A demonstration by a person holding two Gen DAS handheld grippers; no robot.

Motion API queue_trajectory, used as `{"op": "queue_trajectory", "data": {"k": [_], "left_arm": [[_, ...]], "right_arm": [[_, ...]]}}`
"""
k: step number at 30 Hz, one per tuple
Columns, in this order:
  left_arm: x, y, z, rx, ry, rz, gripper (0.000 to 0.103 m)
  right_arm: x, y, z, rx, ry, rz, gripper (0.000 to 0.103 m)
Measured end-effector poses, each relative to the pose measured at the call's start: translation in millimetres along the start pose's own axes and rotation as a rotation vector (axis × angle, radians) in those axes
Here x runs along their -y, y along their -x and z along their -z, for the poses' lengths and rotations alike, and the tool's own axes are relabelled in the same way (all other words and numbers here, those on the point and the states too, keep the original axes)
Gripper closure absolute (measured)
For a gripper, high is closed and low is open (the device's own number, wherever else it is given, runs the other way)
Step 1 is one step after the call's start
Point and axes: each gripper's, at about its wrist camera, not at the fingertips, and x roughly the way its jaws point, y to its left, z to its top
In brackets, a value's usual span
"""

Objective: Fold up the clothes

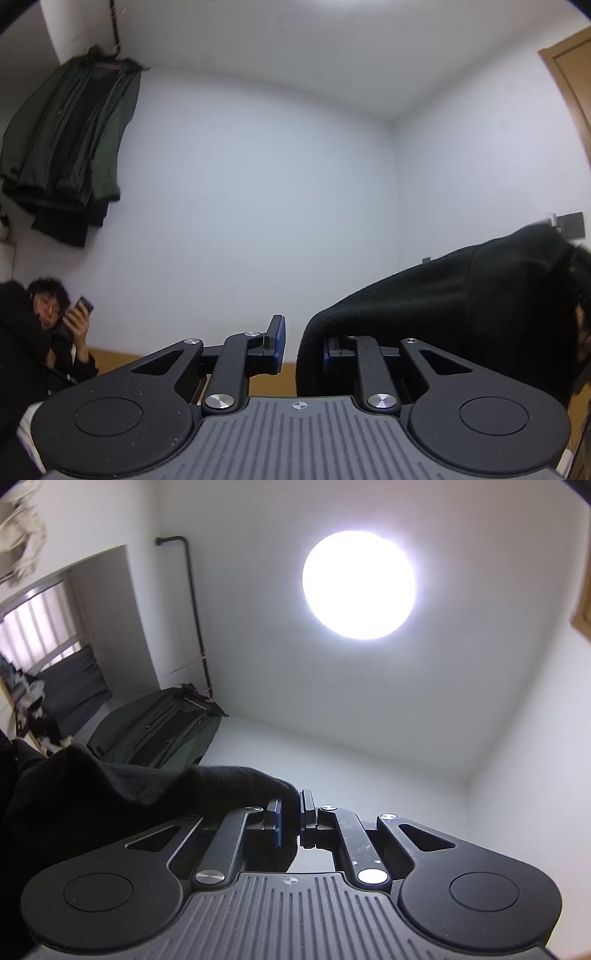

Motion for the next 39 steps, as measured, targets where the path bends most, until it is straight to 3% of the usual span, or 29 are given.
{"op": "queue_trajectory", "data": {"k": [1, 2, 5, 7, 10, 13, 16, 22, 23, 27, 31, 33, 36, 37, 39], "left_arm": [[-1, 3, -2, 0.001, 0.009, -0.008, 0.085], [-1, 6, -5, 0.005, 0.017, -0.017, 0.093], [-7, 1, -10, -0.038, 0.073, 0.004, 0.094], [-2, -20, 5, -0.151, 0.051, -0.013, 0.094], [14, -47, 50, -0.29, -0.01, -0.053, 0.094], [30, -64, 98, -0.387, -0.06, -0.05, 0.094], [45, -75, 124, -0.432, -0.129, -0.062, 0.094], [48, -115, 129, -0.438, -0.155, -0.07, 0.094], [48, -121, 131, -0.439, -0.162, -0.073, 0.094], [48, -138, 136, -0.451, -0.171, -0.08, 0.094], [43, -150, 139, -0.459, -0.155, -0.081, 0.094], [43, -152, 139, -0.454, -0.14, -0.072, 0.094], [46, -151, 136, -0.438, -0.139, -0.062, 0.094], [47, -149, 135, -0.437, -0.142, -0.062, 0.094], [47, -146, 133, -0.434, -0.146, -0.064, 0.094]], "right_arm": [[6, -1, -7, 0.009, 0.009, 0.018, 0.096], [13, -1, -14, 0.018, 0.018, 0.037, 0.1], [35, -11, -29, 0.015, -0.078, 0.049, 0.103], [24, -26, -22, -0.112, 0.006, -0.031, 0.103], [-12, -38, 32, -0.334, 0.103, -0.148, 0.103], [-40, -28, 112, -0.548, -0.034, -0.249, 0.102], [-63, -8, 164, -0.629, -0.184, -0.307, 0.102], [-108, 30, 267, -0.785, -0.488, -0.423, 0.099], [-115, 37, 284, -0.81, -0.539, -0.442, 0.094], [-145, 62, 353, -0.908, -0.745, -0.517, 0.052], [-154, 80, 359, -0.927, -0.769, -0.563, 0.052], [-165, 84, 356, -0.943, -0.719, -0.594, 0.052], [-184, 83, 357, -0.991, -0.65, -0.543, 0.051], [-184, 86, 360, -1.005, -0.682, -0.523, 0.05], [-182, 94, 369, -1.031, -0.793, -0.522, 0.037]]}}
